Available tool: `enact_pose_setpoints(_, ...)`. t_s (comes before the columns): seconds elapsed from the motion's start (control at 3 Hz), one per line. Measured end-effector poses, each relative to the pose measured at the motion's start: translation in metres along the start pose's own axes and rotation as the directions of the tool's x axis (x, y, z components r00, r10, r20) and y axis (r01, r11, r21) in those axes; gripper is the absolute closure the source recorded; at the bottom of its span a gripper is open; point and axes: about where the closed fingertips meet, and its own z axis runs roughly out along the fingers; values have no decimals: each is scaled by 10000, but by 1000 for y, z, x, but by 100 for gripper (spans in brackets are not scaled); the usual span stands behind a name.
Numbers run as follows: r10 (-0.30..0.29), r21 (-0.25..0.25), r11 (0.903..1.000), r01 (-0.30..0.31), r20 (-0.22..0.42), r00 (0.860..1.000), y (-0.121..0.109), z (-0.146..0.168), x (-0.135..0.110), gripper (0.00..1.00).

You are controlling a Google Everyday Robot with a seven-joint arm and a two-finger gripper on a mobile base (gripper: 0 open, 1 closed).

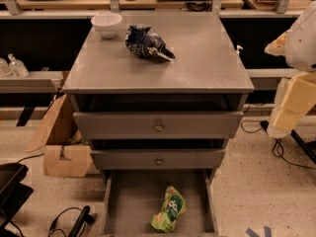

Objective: Pick green rice chip bag from bottom drawer and place on counter

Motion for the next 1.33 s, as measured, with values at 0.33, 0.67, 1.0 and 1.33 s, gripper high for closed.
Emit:
enact_pose_setpoints(0.33, -1, 1, 10000, 1, -1, 10000, 0, 0, 0, 0)
enact_pose_setpoints(0.67, -185, 216, 9996, 189, -190, 9996, -2, -7, -5, 0)
enact_pose_setpoints(1.0, -849, 392, 9954, 873, -588, 9947, -6, 10, -2, 0)
enact_pose_setpoints(1.33, -2375, 459, 9694, 2410, -699, 9689, -16, 70, 13, 0)
